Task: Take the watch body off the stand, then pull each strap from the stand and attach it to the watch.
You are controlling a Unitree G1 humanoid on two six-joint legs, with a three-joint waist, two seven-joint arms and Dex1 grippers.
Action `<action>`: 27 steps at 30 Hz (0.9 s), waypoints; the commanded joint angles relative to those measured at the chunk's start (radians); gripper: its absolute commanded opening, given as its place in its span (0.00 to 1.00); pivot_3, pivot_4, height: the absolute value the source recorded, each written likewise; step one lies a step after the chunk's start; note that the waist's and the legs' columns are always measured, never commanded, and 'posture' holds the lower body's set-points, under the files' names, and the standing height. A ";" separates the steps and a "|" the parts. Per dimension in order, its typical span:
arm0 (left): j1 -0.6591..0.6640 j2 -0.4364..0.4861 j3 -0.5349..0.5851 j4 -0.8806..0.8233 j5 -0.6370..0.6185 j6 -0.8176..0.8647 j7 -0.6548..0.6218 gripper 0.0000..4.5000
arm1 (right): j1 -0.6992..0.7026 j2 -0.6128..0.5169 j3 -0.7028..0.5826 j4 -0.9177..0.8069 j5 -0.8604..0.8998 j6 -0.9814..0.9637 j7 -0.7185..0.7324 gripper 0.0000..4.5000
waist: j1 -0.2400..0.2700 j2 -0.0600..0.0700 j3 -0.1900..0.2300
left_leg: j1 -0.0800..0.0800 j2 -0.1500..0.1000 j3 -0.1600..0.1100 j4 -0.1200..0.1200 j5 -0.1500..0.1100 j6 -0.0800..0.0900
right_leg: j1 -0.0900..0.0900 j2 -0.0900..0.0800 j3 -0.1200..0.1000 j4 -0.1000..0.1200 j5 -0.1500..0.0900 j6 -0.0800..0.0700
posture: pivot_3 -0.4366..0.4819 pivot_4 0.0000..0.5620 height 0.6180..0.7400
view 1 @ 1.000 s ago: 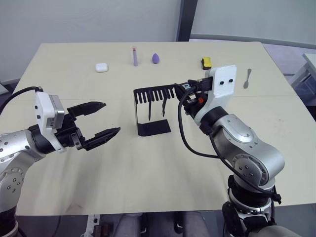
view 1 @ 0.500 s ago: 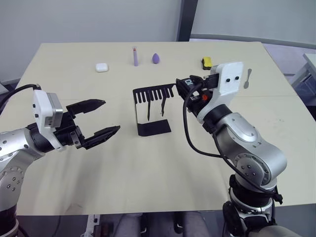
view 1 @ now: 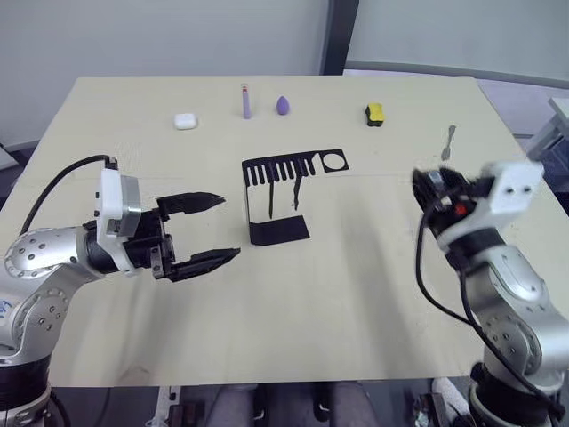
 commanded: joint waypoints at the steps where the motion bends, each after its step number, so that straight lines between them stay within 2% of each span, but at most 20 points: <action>1: -0.016 -0.005 -0.009 -0.041 -0.042 0.010 -0.008 1.00 | 0.188 -0.075 0.082 0.086 -0.125 -0.228 0.163 0.38 | -0.001 0.000 0.000 | 0.000 0.000 0.000 0.000 0.000 0.000 | 0.000 0.000 0.000 0.000 0.000 0.000 | 0.48 0.27 1.00; 4: 0.005 -0.002 -0.044 -0.057 0.018 -0.026 -0.019 1.00 | 0.280 -0.029 0.078 0.233 -0.112 -0.359 0.220 0.38 | -0.010 0.001 0.000 | 0.002 0.001 0.003 0.000 0.000 0.000 | 0.000 0.001 0.003 0.001 0.000 0.000 | 0.48 0.27 1.00; 9: 0.022 0.003 -0.075 -0.047 0.064 -0.060 -0.049 1.00 | 0.291 -0.022 0.082 0.388 -0.112 -0.491 0.310 0.38 | -0.005 0.000 0.000 | 0.003 0.002 0.004 0.000 0.000 -0.001 | 0.000 0.001 0.004 0.001 0.000 0.000 | 0.48 0.27 1.00; 16: 0.003 -0.006 -0.089 -0.025 0.082 -0.062 -0.056 1.00 | 0.143 -0.046 0.077 0.586 -0.126 -0.587 0.340 0.38 | -0.003 -0.001 0.000 | 0.004 0.003 0.004 0.001 -0.001 -0.002 | 0.001 0.001 0.004 0.001 0.000 -0.001 | 0.48 0.27 1.00; 25: 0.025 -0.027 -0.086 -0.015 0.107 -0.104 -0.059 1.00 | 0.043 -0.086 0.088 0.742 -0.123 -0.601 0.388 0.38 | -0.003 -0.004 -0.003 | 0.004 0.005 0.003 0.003 -0.001 -0.002 | 0.002 0.002 0.003 0.001 0.000 -0.001 | 0.48 0.27 1.00; 27: 0.035 -0.001 -0.084 -0.017 0.100 -0.085 -0.079 1.00 | 0.038 -0.116 0.097 0.747 -0.132 -0.623 0.426 0.60 | -0.003 -0.005 -0.003 | 0.003 0.005 0.003 0.003 -0.001 -0.001 | 0.002 0.002 0.004 0.001 0.000 -0.001 | 0.48 0.27 1.00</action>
